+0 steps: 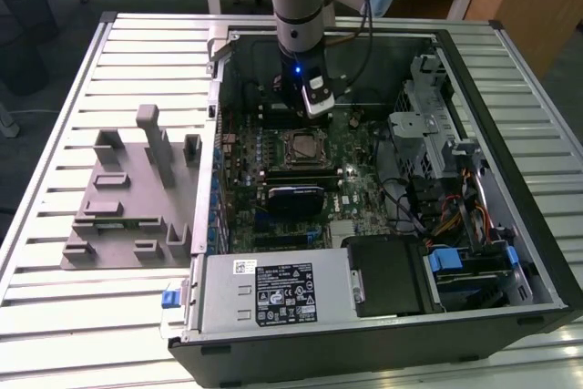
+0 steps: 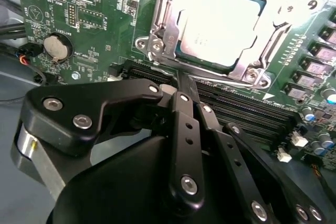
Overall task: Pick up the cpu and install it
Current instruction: 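Install the first cpu locking lever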
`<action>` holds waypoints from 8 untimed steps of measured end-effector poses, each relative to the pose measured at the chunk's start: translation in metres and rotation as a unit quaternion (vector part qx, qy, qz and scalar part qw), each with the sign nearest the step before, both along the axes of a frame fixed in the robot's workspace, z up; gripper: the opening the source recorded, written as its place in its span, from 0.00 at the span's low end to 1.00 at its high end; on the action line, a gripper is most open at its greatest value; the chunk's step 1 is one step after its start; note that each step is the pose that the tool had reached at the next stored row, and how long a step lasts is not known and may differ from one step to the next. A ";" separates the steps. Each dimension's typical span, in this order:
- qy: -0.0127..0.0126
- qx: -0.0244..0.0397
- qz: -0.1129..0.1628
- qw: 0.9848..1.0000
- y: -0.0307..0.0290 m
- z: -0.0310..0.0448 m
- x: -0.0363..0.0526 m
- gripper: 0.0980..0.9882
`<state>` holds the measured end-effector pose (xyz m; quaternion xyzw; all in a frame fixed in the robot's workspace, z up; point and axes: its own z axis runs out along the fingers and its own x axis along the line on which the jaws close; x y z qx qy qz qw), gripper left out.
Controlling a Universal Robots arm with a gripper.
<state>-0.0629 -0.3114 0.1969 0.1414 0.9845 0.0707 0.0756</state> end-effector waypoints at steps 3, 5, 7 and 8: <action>-0.001 0.000 -0.002 1.000 0.0000 -0.0004 -0.0018 0.01; -0.002 -0.002 -0.003 1.000 0.0000 -0.0010 -0.0028 0.01; -0.003 -0.003 -0.003 1.000 0.0000 -0.0016 -0.0035 0.01; -0.004 -0.004 -0.004 1.000 0.0000 -0.0018 -0.0036 0.01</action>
